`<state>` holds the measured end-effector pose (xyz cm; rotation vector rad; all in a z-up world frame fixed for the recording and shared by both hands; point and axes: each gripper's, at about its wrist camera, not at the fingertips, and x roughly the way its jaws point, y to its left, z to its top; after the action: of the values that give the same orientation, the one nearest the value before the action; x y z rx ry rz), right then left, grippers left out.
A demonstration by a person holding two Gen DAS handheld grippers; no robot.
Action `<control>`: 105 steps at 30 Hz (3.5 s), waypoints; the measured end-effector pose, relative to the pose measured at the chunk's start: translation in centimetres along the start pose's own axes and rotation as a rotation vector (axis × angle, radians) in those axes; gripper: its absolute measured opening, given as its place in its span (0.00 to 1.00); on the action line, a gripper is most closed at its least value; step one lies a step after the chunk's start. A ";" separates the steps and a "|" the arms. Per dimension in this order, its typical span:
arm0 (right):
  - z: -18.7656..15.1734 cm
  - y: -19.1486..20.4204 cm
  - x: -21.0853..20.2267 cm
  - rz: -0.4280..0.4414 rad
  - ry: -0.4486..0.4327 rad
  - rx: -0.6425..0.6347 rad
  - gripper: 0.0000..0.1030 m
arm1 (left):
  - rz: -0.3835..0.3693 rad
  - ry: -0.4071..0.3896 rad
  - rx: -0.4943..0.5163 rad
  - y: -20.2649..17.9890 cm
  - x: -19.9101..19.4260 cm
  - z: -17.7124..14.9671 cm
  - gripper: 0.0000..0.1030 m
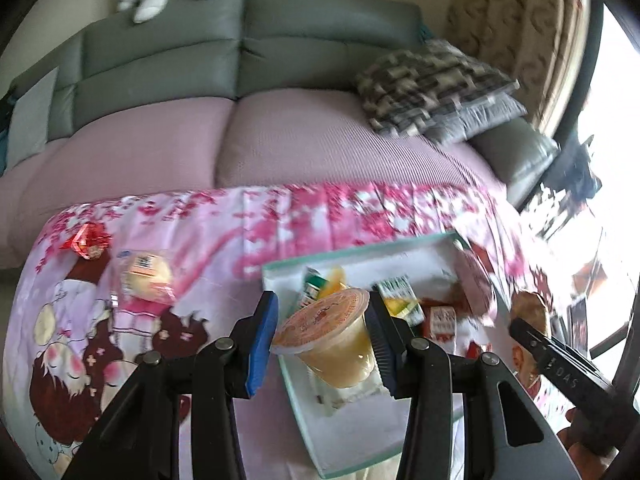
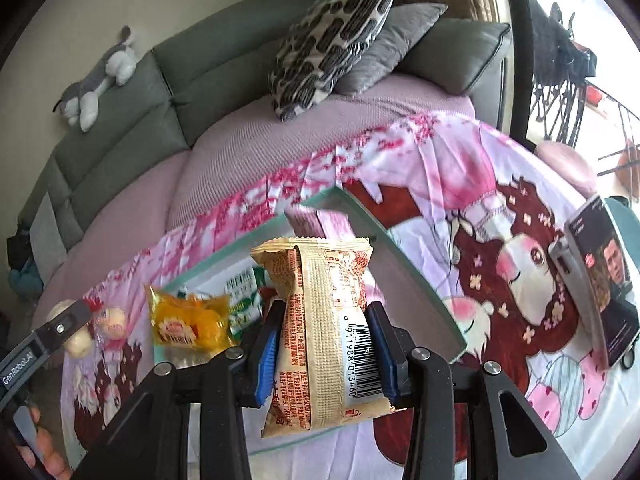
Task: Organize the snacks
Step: 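Carry the jelly cup and tan cake pack over the tray with both tools, then open the left tool dropping the jelly cup while the right tool releases the tan cake pack, then move both open tools back over the remaining snacks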
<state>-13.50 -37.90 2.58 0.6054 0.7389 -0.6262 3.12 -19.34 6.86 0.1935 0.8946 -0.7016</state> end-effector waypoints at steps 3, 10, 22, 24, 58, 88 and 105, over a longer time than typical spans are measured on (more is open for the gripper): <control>-0.4 -0.2 0.6 0.000 0.026 0.007 0.42 | -0.039 0.044 0.013 -1.0 1.1 -0.5 0.45; -1.2 -0.7 2.1 -0.006 0.074 0.019 0.42 | -0.065 0.116 0.054 -2.9 3.1 -1.5 0.45; -1.4 -1.4 4.1 -0.005 0.120 0.040 0.42 | -0.066 0.173 0.088 -4.6 5.4 -2.6 0.45; -1.4 -1.5 4.5 -0.009 0.126 0.042 0.42 | -0.063 0.185 0.095 -4.8 5.8 -2.8 0.45; -0.6 -1.6 4.8 -0.030 0.113 0.033 0.67 | 0.006 0.177 0.088 -4.8 6.0 -2.5 0.65; -0.5 -1.0 4.7 -0.056 0.073 -0.016 1.00 | 0.163 0.120 -0.116 0.8 6.7 -2.2 1.00; -0.1 3.1 2.7 0.036 0.012 -0.096 1.00 | 0.241 0.056 -0.172 4.8 3.8 -0.9 1.00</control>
<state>-9.83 -36.59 1.36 0.5332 0.7636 -0.5510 7.15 -17.14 2.77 0.1650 0.9619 -0.3952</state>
